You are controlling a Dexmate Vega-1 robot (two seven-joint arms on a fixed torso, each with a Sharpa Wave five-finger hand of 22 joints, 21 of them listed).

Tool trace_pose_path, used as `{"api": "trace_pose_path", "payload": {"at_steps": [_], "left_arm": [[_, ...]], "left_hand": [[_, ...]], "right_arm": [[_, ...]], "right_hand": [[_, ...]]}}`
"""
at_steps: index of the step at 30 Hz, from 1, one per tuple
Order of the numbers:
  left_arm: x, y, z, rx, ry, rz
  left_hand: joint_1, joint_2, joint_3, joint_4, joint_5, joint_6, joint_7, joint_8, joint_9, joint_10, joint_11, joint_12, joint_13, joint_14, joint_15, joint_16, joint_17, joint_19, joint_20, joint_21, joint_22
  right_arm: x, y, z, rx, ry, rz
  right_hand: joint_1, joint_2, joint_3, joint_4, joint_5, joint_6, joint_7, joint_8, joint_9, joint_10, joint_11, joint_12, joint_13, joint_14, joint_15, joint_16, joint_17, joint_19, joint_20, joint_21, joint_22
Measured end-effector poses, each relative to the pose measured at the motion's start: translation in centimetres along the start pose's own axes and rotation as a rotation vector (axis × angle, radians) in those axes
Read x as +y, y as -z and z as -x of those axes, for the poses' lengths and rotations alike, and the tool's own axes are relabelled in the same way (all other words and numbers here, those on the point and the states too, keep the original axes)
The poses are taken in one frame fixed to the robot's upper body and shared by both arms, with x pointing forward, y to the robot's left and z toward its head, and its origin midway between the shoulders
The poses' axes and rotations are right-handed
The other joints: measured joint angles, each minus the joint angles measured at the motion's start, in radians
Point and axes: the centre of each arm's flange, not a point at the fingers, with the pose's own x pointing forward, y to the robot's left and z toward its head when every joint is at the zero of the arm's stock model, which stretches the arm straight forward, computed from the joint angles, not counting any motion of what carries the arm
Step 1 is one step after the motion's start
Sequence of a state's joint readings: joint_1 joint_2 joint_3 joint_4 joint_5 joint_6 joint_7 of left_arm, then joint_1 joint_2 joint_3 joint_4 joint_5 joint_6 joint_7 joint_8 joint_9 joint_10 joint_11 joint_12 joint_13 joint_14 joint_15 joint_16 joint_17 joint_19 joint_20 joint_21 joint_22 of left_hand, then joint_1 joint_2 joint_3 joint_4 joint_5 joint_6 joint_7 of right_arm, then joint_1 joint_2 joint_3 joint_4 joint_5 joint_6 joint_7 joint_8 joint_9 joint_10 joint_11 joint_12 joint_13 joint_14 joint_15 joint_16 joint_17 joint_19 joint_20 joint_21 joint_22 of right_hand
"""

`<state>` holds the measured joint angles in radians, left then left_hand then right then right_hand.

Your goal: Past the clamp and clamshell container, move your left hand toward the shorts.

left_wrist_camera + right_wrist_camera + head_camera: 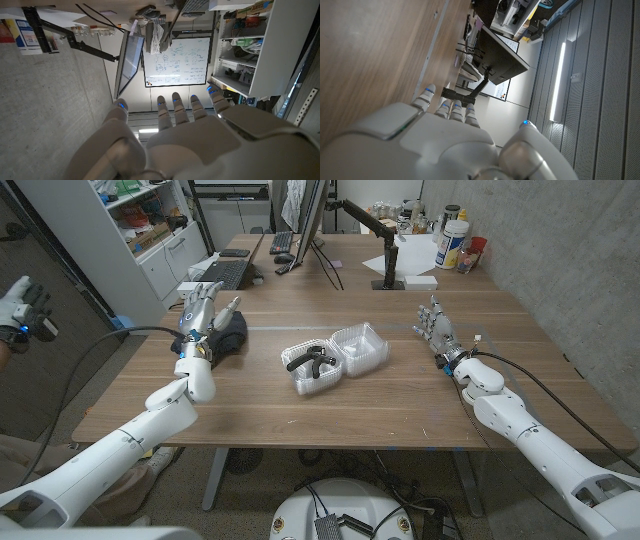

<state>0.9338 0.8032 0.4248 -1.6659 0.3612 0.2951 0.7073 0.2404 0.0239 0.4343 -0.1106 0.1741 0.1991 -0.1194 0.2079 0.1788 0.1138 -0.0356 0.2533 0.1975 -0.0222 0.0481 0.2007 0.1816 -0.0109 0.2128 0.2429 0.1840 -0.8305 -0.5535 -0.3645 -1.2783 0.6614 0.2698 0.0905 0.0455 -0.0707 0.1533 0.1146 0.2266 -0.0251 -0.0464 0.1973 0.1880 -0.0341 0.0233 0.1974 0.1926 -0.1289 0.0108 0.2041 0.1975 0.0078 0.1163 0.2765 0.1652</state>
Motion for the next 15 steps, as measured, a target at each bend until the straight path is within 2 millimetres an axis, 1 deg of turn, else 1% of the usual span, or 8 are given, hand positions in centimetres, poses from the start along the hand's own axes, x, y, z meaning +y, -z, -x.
{"api": "trace_pose_path", "payload": {"at_steps": [4, 5, 8, 15], "left_arm": [[-0.2, 0.21, -0.18, 0.009, 0.008, -0.003], [-0.23, 0.24, -0.18, 0.011, 0.011, -0.003], [-0.42, 0.49, -0.5, 0.022, 0.017, -0.007], [-0.79, 0.85, -0.88, 0.041, 0.032, -0.012]], "left_hand": [[0.0, 0.0, 0.0, 0.0, 0.0, 0.001, 0.001, 0.0, 0.0, 0.0, 0.0, 0.0, 0.0, 0.0, 0.0, 0.0, 0.0, 0.0, 0.0, 0.0, 0.0], [0.0, 0.0, 0.0, 0.0, 0.0, 0.001, 0.001, 0.0, 0.0, 0.0, 0.0, 0.0, 0.0, 0.0, 0.0, 0.0, 0.0, 0.004, -0.003, 0.0, 0.0], [0.0, 0.0, 0.004, -0.004, 0.0, 0.001, 0.001, 0.0, 0.0, 0.0, 0.0, 0.0, 0.0, 0.0, 0.0, 0.0, 0.0, 0.009, -0.002, 0.0, 0.0], [0.0, 0.0, 0.004, -0.004, 0.0, 0.001, 0.002, 0.0, 0.0, 0.0, 0.0, 0.0, 0.0, 0.0, 0.0, 0.0, 0.0, 0.009, -0.002, 0.0, 0.0]], "right_arm": [[-0.09, 0.11, 0.07, 0.003, 0.001, 0.0], [-0.13, 0.14, 0.08, 0.003, 0.002, 0.0], [-0.22, 0.16, 0.12, 0.003, 0.002, -0.002], [-0.36, 0.2, 0.22, 0.002, 0.004, -0.004]], "right_hand": [[0.0, 0.0, 0.0, 0.0, 0.0, 0.0, 0.0, 0.0, 0.0, 0.0, 0.0, 0.0, 0.0, 0.0, 0.0, 0.0, 0.0, 0.0, 0.0, 0.0, 0.0], [0.0, 0.0, 0.0, 0.0, 0.0, 0.0, 0.0, 0.0, 0.0, 0.0, 0.0, 0.0, 0.0, 0.0, 0.0, 0.0, 0.0, 0.0, 0.0, 0.0, 0.0], [0.0, 0.0, 0.0, 0.0, 0.0, 0.0, 0.0, 0.0, 0.0, 0.0, 0.0, 0.0, 0.0, 0.0, 0.0, 0.0, 0.0, 0.0, 0.0, 0.0, 0.0], [0.0, 0.0, 0.0, 0.0, 0.0, 0.0, 0.0, 0.0, 0.0, 0.0, 0.0, 0.0, 0.0, 0.0, 0.0, 0.0, 0.0, 0.0, 0.0, -0.007, 0.0]]}}
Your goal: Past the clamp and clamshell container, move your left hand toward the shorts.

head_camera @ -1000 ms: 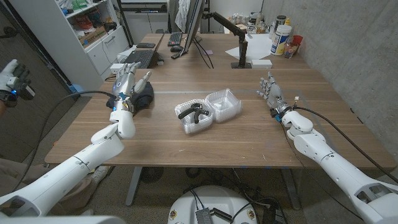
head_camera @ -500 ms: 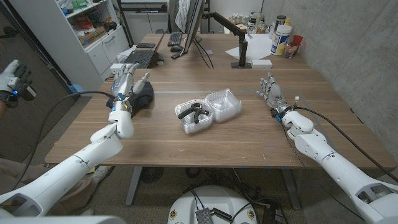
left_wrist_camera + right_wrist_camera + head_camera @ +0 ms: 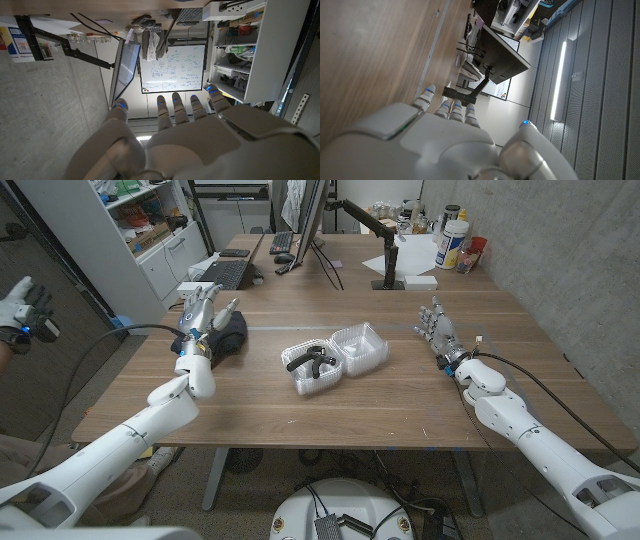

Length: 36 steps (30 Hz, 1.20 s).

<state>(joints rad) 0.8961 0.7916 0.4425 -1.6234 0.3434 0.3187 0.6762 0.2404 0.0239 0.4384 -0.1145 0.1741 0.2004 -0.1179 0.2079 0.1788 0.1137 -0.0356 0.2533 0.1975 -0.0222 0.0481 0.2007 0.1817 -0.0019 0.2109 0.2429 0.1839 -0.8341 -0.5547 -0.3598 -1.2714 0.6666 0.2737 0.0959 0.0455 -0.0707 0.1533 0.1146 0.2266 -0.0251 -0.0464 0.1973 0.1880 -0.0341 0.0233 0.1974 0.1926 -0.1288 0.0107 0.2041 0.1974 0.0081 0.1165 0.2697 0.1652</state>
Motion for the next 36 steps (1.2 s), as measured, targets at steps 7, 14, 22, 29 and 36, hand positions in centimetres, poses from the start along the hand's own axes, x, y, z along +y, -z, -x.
{"api": "trace_pose_path", "payload": {"at_steps": [7, 14, 22, 29, 36], "left_arm": [[-0.4, 0.3, -0.4, 0.021, 0.014, -0.009], [-0.6, 0.5, -0.5, 0.034, 0.026, -0.007], [-1.0, 1.3, -1.5, 0.055, 0.035, -0.022], [-1.2, 1.7, -1.9, 0.065, 0.041, -0.026], [-1.3, 2.2, -2.4, 0.075, 0.047, -0.026]], "left_hand": [[0.0, 0.0, -0.004, -0.004, 0.0, 0.0, 0.0, 0.0, 0.0, 0.0, 0.0, 0.0, 0.0, 0.0, 0.0, 0.0, 0.0, 0.0, 0.0, 0.0, 0.0], [0.005, -0.005, -0.004, -0.004, 0.0, 0.0, 0.0, -0.005, 0.0, 0.0, 0.0, 0.0, 0.0, 0.0, 0.0, 0.0, 0.0, 0.0, 0.0, 0.0, 0.0], [0.005, -0.005, -0.004, -0.004, 0.0, 0.0, 0.0, -0.005, 0.0, 0.0, 0.0, 0.0, 0.0, 0.0, 0.0, 0.0, 0.0, 0.0, 0.0, 0.0, 0.0], [0.005, -0.005, -0.004, -0.004, 0.0, -0.008, 0.0, -0.009, 0.0, 0.0, 0.0, -0.007, 0.0, 0.0, 0.0, 0.0, 0.0, 0.0, 0.0, -0.007, 0.0], [0.005, -0.005, -0.004, -0.004, 0.0, -0.008, 0.0, -0.009, 0.0, 0.0, 0.0, -0.007, 0.0, -0.004, 0.004, -0.006, 0.0, 0.0, 0.0, -0.007, 0.0]], "right_arm": [[-0.3, 0.0, 0.1, -0.001, 0.004, 0.0], [-0.4, 0.1, 0.2, 0.001, 0.005, 0.0], [-0.3, 0.2, 0.4, 0.0, 0.0, -0.006], [-0.3, 0.0, 0.5, 0.0, 0.003, -0.004], [-0.2, -0.1, 0.6, 0.0, 0.007, -0.004]], "right_hand": [[0.0, 0.0, 0.0, 0.0, 0.0, 0.0, 0.0, 0.0, 0.0, 0.0, 0.0, 0.0, 0.0, 0.0, 0.0, 0.0, 0.0, 0.003, 0.003, -0.004, 0.0], [0.005, 0.005, -0.004, -0.004, 0.0, 0.004, -0.004, 0.0, 0.0, 0.0, 0.0, 0.0, 0.0, 0.0, 0.0, 0.0, 0.0, 0.007, 0.0, -0.007, 0.0], [0.005, 0.005, -0.004, -0.004, 0.0, 0.006, -0.006, 0.0, 0.0, 0.004, 0.004, 0.0, 0.0, 0.0, 0.0, 0.0, 0.0, 0.007, 0.0, -0.011, 0.0], [0.005, 0.005, -0.004, -0.004, 0.0, 0.006, -0.006, 0.0, 0.0, 0.008, 0.0, 0.0, 0.0, 0.0, 0.0, 0.0, 0.0, 0.007, 0.0, -0.015, 0.0], [0.005, 0.005, -0.004, -0.004, 0.0, 0.005, -0.005, 0.0, 0.0, 0.007, 0.0, 0.0, 0.0, 0.0, 0.0, 0.0, 0.0, 0.007, 0.0, -0.015, 0.0]]}}
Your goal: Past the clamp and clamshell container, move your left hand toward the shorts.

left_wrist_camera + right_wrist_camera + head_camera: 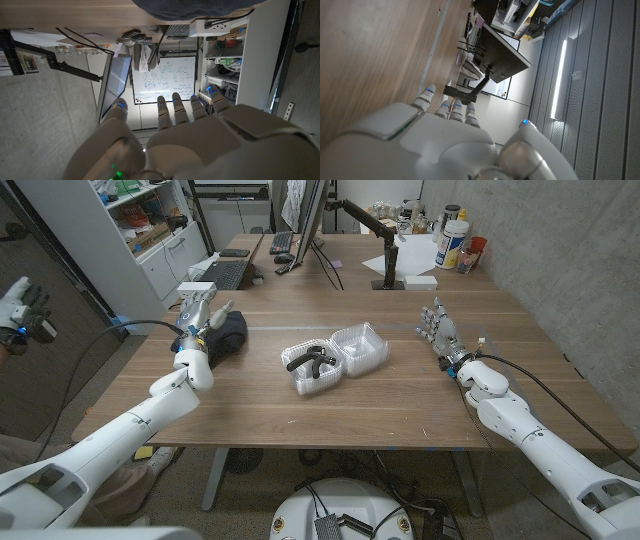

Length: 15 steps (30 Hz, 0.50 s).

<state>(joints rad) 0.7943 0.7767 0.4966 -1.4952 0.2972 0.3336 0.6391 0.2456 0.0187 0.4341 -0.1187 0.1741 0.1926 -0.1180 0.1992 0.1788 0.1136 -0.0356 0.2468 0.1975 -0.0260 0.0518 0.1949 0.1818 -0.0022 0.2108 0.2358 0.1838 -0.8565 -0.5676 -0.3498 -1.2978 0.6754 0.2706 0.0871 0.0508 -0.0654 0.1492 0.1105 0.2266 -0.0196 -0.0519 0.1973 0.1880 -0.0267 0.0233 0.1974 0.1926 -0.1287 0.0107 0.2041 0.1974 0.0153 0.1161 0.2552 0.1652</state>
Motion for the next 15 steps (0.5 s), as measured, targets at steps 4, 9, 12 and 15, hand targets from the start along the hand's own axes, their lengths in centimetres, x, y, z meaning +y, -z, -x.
{"api": "trace_pose_path", "payload": {"at_steps": [4, 9, 12, 15], "left_arm": [[-0.12, 0.19, -0.19, 0.006, 0.005, -0.001], [-0.36, 0.49, -0.39, 0.017, 0.014, 0.0], [-0.47, 0.66, -0.43, 0.023, 0.019, -0.003], [-0.56, 0.76, -0.46, 0.027, 0.021, -0.005]], "left_hand": [[0.0, 0.0, 0.0, 0.0, 0.0, 0.0, 0.0, 0.0, 0.0, 0.0, 0.0, 0.0, 0.0, 0.0, 0.0, 0.0, 0.0, 0.0, 0.0, 0.0, 0.0], [0.0, 0.0, 0.0, 0.0, 0.0, 0.0, 0.0, 0.0, 0.0, 0.0, 0.0, 0.0, 0.0, 0.0, 0.0, 0.0, 0.0, 0.0, 0.0, 0.0, 0.0], [0.0, 0.0, 0.0, 0.0, 0.0, 0.0, 0.0, 0.0, 0.0, 0.0, 0.0, 0.0, 0.0, 0.0, 0.0, 0.0, 0.0, 0.0, 0.0, 0.0, 0.0], [0.0, 0.0, 0.0, 0.0, 0.0, 0.0, 0.0, 0.0, 0.0, 0.0, 0.0, 0.0, 0.0, 0.0, 0.0, 0.0, 0.0, 0.0, 0.0, 0.0, 0.0]], "right_arm": [[0.03, -0.03, 0.06, 0.0, 0.0, 0.001], [0.11, -0.1, 0.11, 0.0, -0.002, 0.002], [0.13, -0.12, 0.13, 0.0, -0.003, 0.003], [0.16, -0.18, 0.11, 0.001, -0.005, 0.004]], "right_hand": [[0.0, 0.0, 0.0, 0.0, 0.0, 0.0, 0.0, 0.0, 0.0, 0.0, 0.0, 0.0, 0.0, 0.0, 0.0, 0.0, -0.002, 0.0, 0.0, -0.004, 0.0], [0.0, 0.0, 0.0, 0.0, 0.0, 0.0, 0.0, 0.0, 0.0, 0.0, 0.0, 0.0, 0.0, 0.0, 0.0, 0.0, -0.002, 0.0, 0.0, -0.004, 0.0], [0.0, 0.0, 0.0, 0.0, 0.0, 0.0, 0.0, 0.0, 0.0, 0.0, 0.0, 0.0, 0.0, 0.0, 0.0, 0.0, -0.002, 0.0, 0.0, -0.004, 0.0], [0.0, 0.0, 0.0, 0.0, 0.0, 0.0, 0.0, 0.0, 0.0, 0.0, 0.0, 0.0, 0.0, 0.0, 0.0, 0.0, -0.002, 0.0, 0.0, -0.008, 0.0]]}}
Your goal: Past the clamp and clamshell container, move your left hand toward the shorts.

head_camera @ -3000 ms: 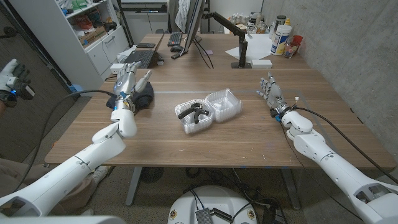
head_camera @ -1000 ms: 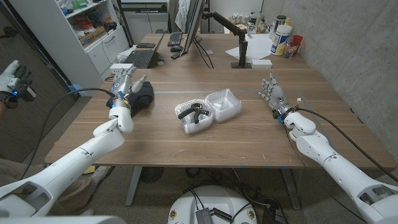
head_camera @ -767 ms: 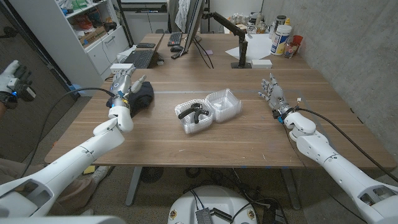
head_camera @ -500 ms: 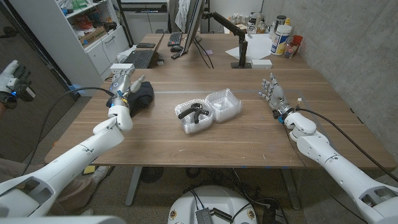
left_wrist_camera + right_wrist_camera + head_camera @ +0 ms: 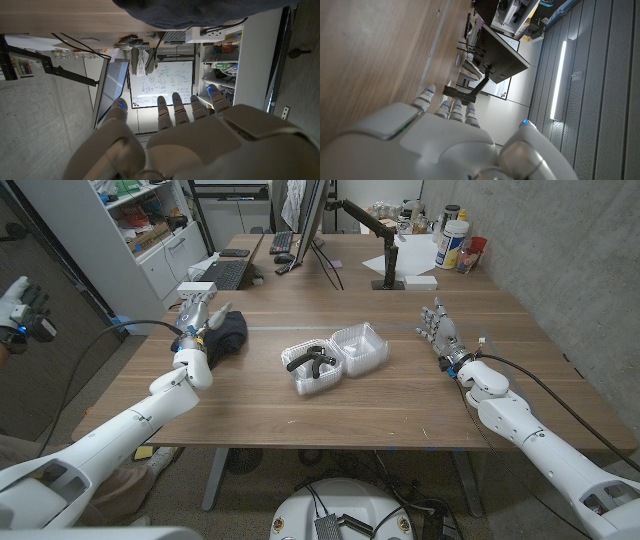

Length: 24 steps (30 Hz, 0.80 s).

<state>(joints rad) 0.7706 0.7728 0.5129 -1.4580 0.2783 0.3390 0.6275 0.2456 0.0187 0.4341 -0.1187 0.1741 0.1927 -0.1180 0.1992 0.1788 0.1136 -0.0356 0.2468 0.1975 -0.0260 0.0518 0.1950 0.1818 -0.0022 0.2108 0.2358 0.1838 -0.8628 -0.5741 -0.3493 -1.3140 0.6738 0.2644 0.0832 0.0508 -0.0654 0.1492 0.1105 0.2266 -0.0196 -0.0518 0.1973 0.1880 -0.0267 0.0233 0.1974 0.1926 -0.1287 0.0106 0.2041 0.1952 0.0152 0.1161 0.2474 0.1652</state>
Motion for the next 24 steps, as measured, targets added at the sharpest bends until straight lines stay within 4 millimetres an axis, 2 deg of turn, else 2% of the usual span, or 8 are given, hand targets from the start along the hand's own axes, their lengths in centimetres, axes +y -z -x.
{"api": "trace_pose_path", "payload": {"at_steps": [24], "left_arm": [[-0.3, 0.46, -0.68, 0.023, 0.014, -0.009]], "left_hand": [[0.0, 0.0, 0.0, 0.0, 0.0, 0.004, 0.004, -0.003, 0.0, 0.0, 0.0, 0.0, 0.0, 0.0, 0.0, 0.0, 0.0, 0.004, 0.004, -0.007, 0.0]], "right_arm": [[0.05, -0.27, -0.35, 0.004, -0.01, 0.004]], "right_hand": [[0.004, 0.004, -0.004, -0.004, 0.0, 0.0, 0.0, 0.0, 0.0, 0.0, 0.0, 0.0, 0.0, 0.0, 0.0, 0.0, 0.0, 0.002, -0.002, -0.004, 0.0]]}}
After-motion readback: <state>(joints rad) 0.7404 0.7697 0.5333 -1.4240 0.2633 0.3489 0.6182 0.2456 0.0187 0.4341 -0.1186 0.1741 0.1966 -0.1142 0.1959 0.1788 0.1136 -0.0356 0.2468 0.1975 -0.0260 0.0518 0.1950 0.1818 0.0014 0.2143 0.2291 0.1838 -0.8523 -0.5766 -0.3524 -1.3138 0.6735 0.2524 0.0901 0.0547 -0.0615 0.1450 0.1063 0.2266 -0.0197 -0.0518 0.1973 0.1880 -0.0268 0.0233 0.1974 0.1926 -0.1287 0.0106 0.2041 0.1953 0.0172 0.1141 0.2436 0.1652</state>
